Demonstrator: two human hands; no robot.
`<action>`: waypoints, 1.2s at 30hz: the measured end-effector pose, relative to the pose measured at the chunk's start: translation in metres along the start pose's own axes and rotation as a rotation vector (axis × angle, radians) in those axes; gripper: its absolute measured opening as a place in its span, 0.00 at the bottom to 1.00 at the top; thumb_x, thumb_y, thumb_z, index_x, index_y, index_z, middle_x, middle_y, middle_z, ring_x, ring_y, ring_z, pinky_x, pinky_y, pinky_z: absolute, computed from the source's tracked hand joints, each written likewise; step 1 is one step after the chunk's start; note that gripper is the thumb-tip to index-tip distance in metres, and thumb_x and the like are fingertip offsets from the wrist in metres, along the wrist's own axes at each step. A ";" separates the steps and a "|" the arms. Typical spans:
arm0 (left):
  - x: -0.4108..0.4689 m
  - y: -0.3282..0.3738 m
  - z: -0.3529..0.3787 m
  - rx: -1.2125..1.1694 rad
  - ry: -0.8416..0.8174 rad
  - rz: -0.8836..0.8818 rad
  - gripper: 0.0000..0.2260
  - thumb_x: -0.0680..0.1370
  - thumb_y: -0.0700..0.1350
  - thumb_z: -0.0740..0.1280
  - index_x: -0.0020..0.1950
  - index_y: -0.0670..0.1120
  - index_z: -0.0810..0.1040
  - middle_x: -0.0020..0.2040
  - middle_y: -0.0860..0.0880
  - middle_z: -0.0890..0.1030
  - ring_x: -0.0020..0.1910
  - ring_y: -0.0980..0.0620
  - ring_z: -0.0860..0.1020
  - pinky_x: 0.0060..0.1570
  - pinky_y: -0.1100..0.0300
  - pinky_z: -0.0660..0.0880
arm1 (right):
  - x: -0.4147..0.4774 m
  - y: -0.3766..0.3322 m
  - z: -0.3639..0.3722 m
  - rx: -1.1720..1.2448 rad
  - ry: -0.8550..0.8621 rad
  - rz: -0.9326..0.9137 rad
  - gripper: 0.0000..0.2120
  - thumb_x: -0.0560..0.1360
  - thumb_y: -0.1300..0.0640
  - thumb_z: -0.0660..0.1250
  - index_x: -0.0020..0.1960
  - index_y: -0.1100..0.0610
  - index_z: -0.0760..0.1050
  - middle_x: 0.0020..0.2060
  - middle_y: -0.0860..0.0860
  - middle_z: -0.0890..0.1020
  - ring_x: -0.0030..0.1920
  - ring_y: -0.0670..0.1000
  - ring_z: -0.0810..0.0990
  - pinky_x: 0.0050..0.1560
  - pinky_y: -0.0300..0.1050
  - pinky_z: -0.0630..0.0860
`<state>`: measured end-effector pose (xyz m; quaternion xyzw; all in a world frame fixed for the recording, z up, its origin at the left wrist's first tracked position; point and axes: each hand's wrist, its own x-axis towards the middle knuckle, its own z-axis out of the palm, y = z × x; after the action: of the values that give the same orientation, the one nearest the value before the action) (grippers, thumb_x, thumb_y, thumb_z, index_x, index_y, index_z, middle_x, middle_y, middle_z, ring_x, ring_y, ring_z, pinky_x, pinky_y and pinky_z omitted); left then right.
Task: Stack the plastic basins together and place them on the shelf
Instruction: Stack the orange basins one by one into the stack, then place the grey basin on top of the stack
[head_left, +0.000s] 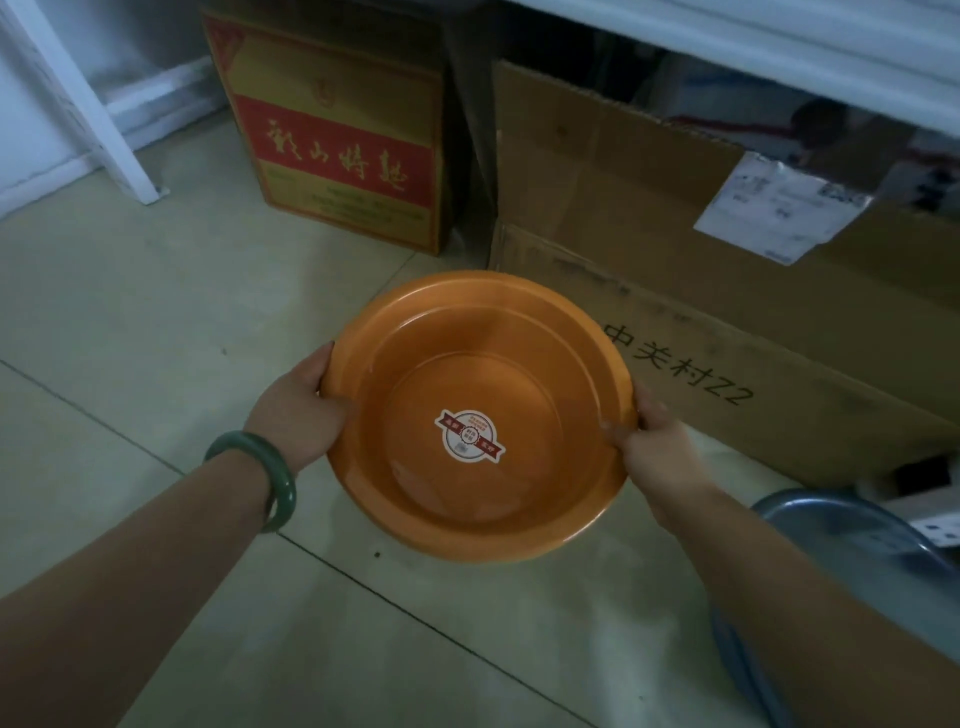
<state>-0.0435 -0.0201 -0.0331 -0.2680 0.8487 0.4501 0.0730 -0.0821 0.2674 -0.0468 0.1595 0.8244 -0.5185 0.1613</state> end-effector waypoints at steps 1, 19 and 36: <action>0.000 0.004 0.007 -0.012 -0.019 0.008 0.22 0.75 0.44 0.65 0.66 0.61 0.70 0.51 0.55 0.79 0.51 0.50 0.78 0.55 0.48 0.75 | -0.003 0.004 -0.008 0.000 0.008 0.011 0.27 0.78 0.62 0.63 0.73 0.45 0.64 0.57 0.47 0.78 0.55 0.52 0.79 0.52 0.49 0.76; -0.024 0.044 0.069 0.080 -0.223 0.099 0.27 0.76 0.45 0.66 0.73 0.57 0.64 0.64 0.50 0.76 0.57 0.48 0.75 0.61 0.48 0.70 | -0.033 0.048 -0.088 -0.041 0.096 0.102 0.33 0.72 0.64 0.65 0.73 0.42 0.63 0.48 0.49 0.85 0.44 0.51 0.85 0.46 0.47 0.82; -0.122 0.124 0.127 0.374 -0.175 0.606 0.25 0.77 0.48 0.63 0.74 0.57 0.63 0.73 0.53 0.68 0.68 0.50 0.70 0.59 0.59 0.69 | -0.071 0.094 -0.160 0.118 0.249 0.071 0.26 0.74 0.58 0.69 0.72 0.52 0.69 0.63 0.51 0.79 0.62 0.50 0.77 0.67 0.52 0.71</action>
<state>-0.0200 0.1852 0.0264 0.0531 0.9477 0.3096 0.0566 0.0054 0.4441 -0.0259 0.2608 0.8001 -0.5362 0.0662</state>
